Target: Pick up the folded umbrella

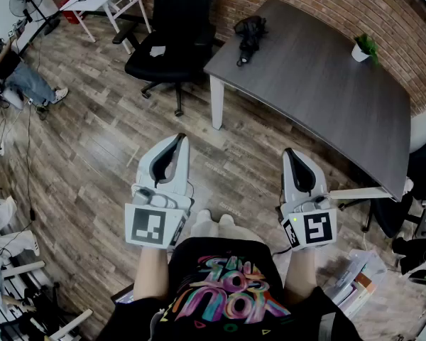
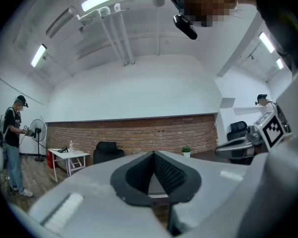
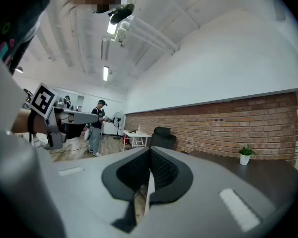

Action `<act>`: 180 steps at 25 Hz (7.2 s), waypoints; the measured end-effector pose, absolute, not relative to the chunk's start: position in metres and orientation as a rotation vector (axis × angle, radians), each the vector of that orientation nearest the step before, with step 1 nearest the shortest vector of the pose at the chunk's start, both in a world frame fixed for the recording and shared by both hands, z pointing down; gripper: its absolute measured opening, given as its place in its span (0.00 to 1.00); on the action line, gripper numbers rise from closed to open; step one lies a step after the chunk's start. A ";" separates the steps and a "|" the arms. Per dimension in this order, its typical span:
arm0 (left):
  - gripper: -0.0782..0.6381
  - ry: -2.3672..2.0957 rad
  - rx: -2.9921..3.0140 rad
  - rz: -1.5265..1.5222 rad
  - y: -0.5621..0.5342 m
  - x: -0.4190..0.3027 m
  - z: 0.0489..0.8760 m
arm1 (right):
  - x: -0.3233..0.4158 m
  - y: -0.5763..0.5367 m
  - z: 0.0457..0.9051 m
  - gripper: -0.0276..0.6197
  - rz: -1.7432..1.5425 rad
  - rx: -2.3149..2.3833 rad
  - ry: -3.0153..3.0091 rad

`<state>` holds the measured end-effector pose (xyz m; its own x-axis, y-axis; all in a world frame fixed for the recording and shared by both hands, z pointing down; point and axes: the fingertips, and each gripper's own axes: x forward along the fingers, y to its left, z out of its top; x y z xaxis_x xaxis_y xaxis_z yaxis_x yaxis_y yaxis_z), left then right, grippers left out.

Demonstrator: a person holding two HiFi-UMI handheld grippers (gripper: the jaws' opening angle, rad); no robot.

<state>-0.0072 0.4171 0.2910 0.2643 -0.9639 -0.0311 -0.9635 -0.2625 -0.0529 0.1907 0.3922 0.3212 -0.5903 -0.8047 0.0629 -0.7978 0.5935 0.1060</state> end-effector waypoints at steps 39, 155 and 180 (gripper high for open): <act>0.11 1.852 -2.499 0.007 0.243 -0.066 0.302 | 0.126 0.236 0.345 0.04 -0.064 1.377 -2.661; 0.11 1.488 -2.913 -0.187 -0.205 -0.045 0.374 | 0.089 -0.196 0.573 0.56 0.491 1.259 -2.136; 0.11 1.519 -2.912 -0.216 -0.208 -0.053 0.381 | 0.081 -0.219 0.629 0.68 0.793 1.207 -2.039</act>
<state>-0.0530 -0.2082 0.3807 0.5679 -0.8023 0.1840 -0.8218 -0.5652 0.0716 0.0815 -0.2190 0.6291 -0.3806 -0.5192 0.7652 -0.8998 0.3989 -0.1769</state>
